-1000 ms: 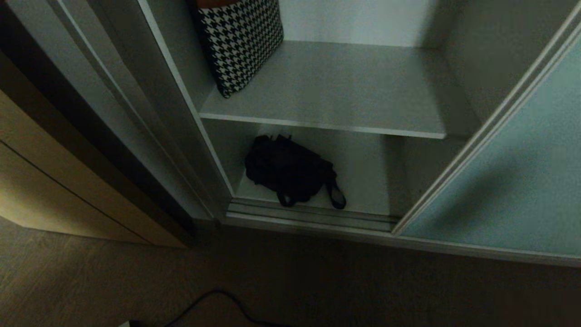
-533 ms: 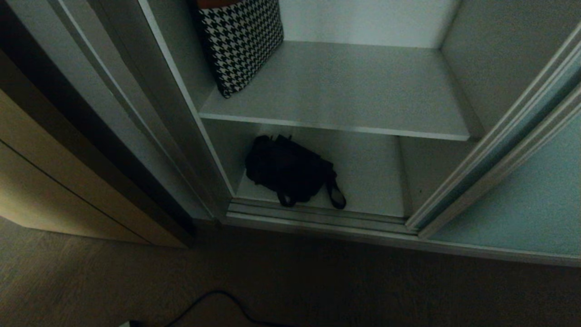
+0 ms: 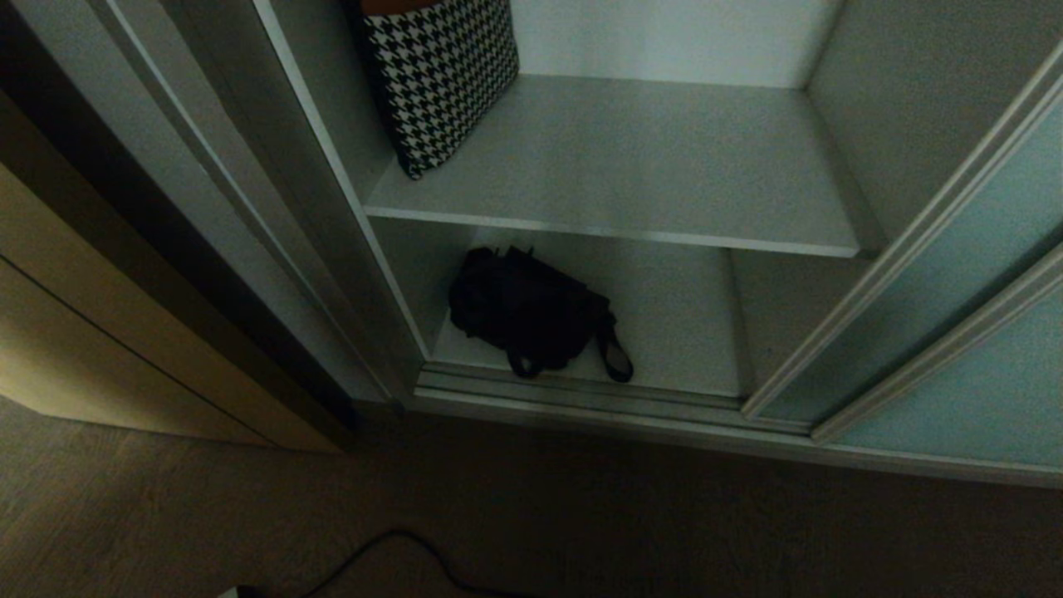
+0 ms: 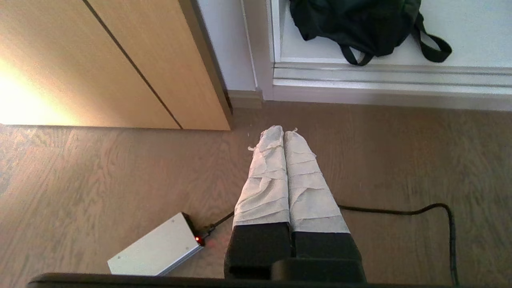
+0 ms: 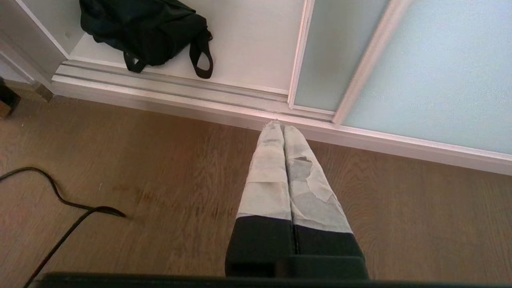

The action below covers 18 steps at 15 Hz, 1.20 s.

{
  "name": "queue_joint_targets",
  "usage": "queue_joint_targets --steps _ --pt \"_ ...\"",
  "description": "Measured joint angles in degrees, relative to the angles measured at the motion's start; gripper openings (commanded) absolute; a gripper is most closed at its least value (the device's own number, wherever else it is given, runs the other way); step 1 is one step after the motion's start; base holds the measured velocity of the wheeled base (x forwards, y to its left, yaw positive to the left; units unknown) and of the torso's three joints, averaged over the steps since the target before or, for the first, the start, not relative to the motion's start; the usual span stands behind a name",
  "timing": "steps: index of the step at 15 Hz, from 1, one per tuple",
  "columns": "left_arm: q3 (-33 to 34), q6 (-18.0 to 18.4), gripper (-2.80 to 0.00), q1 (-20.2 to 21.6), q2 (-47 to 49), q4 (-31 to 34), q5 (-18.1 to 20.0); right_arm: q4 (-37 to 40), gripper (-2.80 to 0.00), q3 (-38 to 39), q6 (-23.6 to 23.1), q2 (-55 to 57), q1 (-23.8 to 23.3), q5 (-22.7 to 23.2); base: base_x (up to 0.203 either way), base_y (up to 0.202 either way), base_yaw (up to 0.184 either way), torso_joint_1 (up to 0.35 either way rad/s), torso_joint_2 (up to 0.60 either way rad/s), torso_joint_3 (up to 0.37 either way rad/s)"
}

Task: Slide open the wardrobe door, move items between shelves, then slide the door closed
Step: Open the door

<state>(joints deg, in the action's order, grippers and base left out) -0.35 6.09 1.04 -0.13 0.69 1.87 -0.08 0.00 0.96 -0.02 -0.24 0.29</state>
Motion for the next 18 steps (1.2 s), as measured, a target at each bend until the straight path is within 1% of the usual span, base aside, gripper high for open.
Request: queue_joint_targets --steps 4,6,8,18 --pt "0.21 -2.7 -2.8 0.0 -0.02 -0.59 -0.57 0.02 -2.8 0.0 -0.01 0.0 -0.02 0.0 0.0 0.0 0.0 0.0 0.0 0.0" --pt "0.24 -2.3 -2.8 0.0 -0.01 -0.53 -0.61 0.02 -2.8 0.0 0.0 0.0 -0.02 0.0 0.0 0.0 0.0 0.0 0.0 0.0" --pt "0.25 -2.83 -2.8 0.0 0.0 -0.59 -0.66 0.0 -2.8 0.0 0.0 0.0 -0.02 0.0 0.0 0.0 0.0 0.0 0.0 -0.04" --pt "0.25 -3.14 -2.8 0.0 0.0 -0.56 -0.66 0.03 -2.8 0.0 0.0 0.0 -0.02 -0.02 0.0 0.0 0.0 0.003 0.0 -0.182"
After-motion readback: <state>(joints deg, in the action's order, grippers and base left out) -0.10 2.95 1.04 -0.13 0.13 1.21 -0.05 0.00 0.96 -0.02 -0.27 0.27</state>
